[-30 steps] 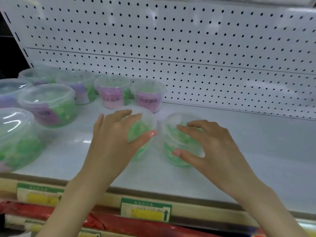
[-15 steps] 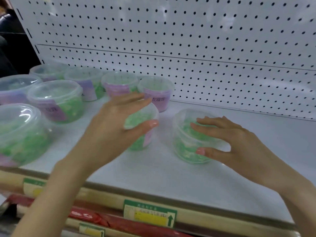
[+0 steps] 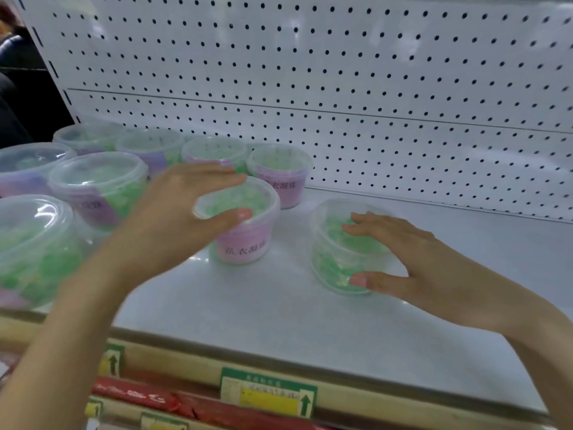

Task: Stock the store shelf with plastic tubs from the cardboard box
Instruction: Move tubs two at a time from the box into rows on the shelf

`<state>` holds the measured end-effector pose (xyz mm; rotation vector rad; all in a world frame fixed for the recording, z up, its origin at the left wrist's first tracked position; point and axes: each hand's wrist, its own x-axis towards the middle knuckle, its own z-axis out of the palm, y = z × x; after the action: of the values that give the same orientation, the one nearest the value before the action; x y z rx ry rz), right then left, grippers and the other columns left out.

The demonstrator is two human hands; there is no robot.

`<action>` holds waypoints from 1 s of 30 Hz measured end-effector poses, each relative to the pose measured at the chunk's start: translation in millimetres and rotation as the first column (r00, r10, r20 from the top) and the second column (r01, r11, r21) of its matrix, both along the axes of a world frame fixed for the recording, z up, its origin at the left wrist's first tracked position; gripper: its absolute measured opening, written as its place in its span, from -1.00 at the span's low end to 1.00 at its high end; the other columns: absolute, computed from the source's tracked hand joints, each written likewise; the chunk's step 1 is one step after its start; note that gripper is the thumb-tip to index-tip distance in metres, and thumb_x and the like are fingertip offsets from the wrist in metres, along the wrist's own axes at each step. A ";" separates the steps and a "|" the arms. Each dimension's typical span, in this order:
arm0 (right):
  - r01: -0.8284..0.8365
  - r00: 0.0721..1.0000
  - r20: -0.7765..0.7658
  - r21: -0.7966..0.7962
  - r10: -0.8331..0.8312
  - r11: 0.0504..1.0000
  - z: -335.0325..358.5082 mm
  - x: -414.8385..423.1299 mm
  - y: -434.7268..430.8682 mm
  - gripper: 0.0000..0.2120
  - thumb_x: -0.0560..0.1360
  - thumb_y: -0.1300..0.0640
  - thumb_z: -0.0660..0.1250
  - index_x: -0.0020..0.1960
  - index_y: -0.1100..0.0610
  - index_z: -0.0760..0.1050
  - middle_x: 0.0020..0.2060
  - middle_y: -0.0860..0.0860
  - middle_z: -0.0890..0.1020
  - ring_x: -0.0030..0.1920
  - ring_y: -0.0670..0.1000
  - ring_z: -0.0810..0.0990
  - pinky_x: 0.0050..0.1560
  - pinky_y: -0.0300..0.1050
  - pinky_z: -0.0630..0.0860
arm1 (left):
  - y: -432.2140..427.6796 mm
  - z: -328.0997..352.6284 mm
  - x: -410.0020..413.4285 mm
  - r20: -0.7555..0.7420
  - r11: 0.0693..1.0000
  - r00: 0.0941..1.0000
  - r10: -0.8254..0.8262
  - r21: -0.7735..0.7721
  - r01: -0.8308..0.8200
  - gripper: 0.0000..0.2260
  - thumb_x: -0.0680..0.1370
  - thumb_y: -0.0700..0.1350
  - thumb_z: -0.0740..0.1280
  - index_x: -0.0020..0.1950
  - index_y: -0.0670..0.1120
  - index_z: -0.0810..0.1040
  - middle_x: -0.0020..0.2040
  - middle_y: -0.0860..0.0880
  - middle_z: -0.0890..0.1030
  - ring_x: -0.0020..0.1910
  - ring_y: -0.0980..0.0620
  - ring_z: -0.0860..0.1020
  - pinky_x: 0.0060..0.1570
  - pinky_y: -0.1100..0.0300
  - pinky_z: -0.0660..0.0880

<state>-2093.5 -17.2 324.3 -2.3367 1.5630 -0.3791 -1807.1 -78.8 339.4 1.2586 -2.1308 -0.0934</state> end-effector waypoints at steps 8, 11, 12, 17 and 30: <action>0.046 0.999 0.022 -0.134 -0.043 0.990 -2.2 10.9 0.9 -0.35 0.30 -0.37 0.09 0.34 -0.17 0.27 0.21 -0.40 0.24 0.20 -0.41 0.09 0.30 -0.32 -0.02 | -5.9 -19.4 -2.2 0.210 0.999 0.978 -0.012 0.039 0.004 -0.63 0.45 -0.01 0.40 0.26 0.04 0.54 0.29 0.03 0.53 0.31 -0.02 0.45 0.26 0.23 0.25; 0.097 0.995 0.050 -0.176 -0.089 0.980 -5.4 15.8 -1.2 -0.37 0.27 -0.39 0.08 0.26 -0.13 0.34 0.18 -0.34 0.32 0.19 -0.31 0.18 0.24 -0.33 0.04 | -8.3 -16.8 16.7 0.189 0.998 0.981 0.040 0.049 -0.050 -0.62 0.45 -0.08 0.42 0.26 0.09 0.53 0.30 0.11 0.50 0.33 0.07 0.40 0.27 0.24 0.24; 0.117 0.992 0.062 -0.202 -0.106 0.972 -7.2 19.1 -2.9 -0.38 0.26 -0.40 0.08 0.22 -0.11 0.35 0.17 -0.30 0.36 0.17 -0.26 0.22 0.20 -0.33 0.06 | -8.9 -17.0 19.3 0.182 0.996 0.981 0.061 0.049 -0.071 -0.60 0.44 -0.05 0.41 0.27 0.09 0.51 0.32 0.12 0.48 0.34 0.08 0.38 0.26 0.24 0.24; 0.133 0.985 0.143 -0.246 -0.100 0.960 -14.1 43.2 -18.7 -0.45 0.26 -0.40 0.19 0.05 -0.02 0.40 0.10 -0.10 0.49 0.14 -0.02 0.39 0.15 -0.22 0.17 | -11.6 -25.7 21.4 0.179 0.995 0.982 0.050 0.075 -0.065 -0.55 0.45 0.05 0.37 0.34 0.11 0.44 0.37 0.12 0.42 0.38 0.08 0.32 0.31 0.20 0.21; 0.097 0.990 0.105 -0.058 -0.090 0.994 17.1 53.2 -30.9 -0.43 0.34 -0.34 0.19 0.33 -0.26 0.29 0.37 -0.27 0.31 0.27 -0.29 0.25 0.22 -0.27 0.18 | -11.6 -20.9 57.0 0.227 0.974 0.962 0.155 0.127 -0.187 -0.57 0.52 -0.01 0.31 0.38 0.12 0.38 0.42 0.10 0.36 0.41 -0.03 0.31 0.33 -0.07 0.30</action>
<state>-2040.3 -48.1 341.4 -2.2568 1.6378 -0.5680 -1750.0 -90.4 318.5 1.5991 -2.2180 -0.0417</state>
